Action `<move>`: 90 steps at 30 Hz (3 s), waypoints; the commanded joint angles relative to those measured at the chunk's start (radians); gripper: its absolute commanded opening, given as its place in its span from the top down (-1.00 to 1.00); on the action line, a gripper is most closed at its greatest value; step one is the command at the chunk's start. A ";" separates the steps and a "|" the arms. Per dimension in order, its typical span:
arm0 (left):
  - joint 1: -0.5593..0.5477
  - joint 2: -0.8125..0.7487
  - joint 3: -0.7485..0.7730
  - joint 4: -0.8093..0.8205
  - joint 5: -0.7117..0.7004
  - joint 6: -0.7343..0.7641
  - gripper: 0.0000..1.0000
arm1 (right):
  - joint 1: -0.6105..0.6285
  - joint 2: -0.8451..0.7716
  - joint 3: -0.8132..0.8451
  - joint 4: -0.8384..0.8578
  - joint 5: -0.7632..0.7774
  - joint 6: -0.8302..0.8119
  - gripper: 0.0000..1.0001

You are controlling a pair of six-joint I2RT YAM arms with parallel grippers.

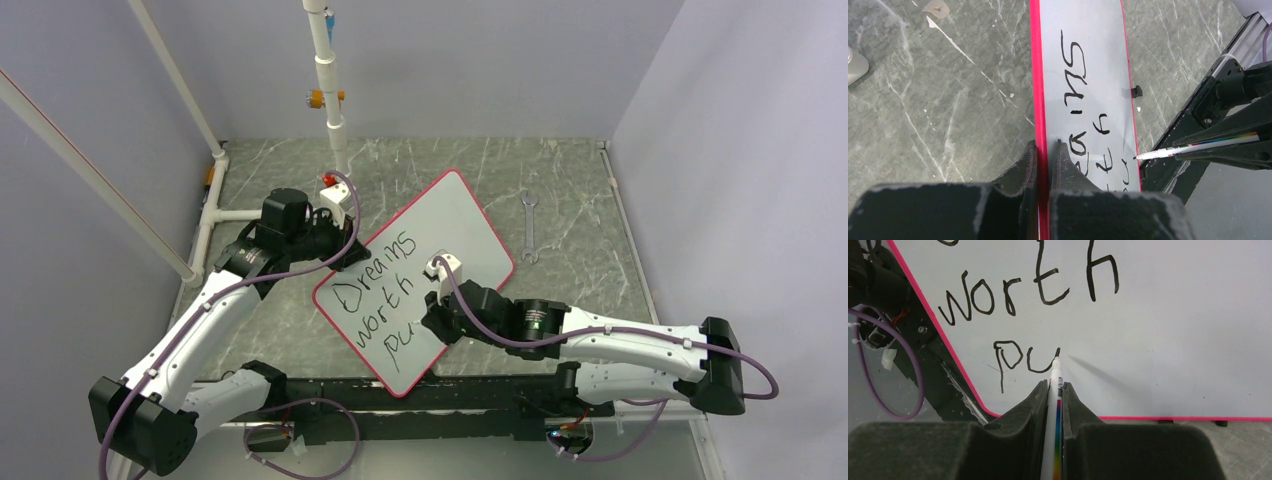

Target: Write a sentence on the whiteboard

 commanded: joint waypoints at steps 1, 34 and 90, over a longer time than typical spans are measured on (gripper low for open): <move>-0.013 -0.005 -0.005 0.007 -0.058 0.091 1.00 | -0.006 0.002 0.039 0.034 0.047 -0.009 1.00; -0.023 -0.021 -0.008 0.004 -0.069 0.091 1.00 | -0.029 0.038 0.006 0.038 0.054 0.020 1.00; -0.028 -0.016 -0.007 0.001 -0.073 0.094 1.00 | -0.032 0.060 0.040 0.030 0.110 0.015 1.00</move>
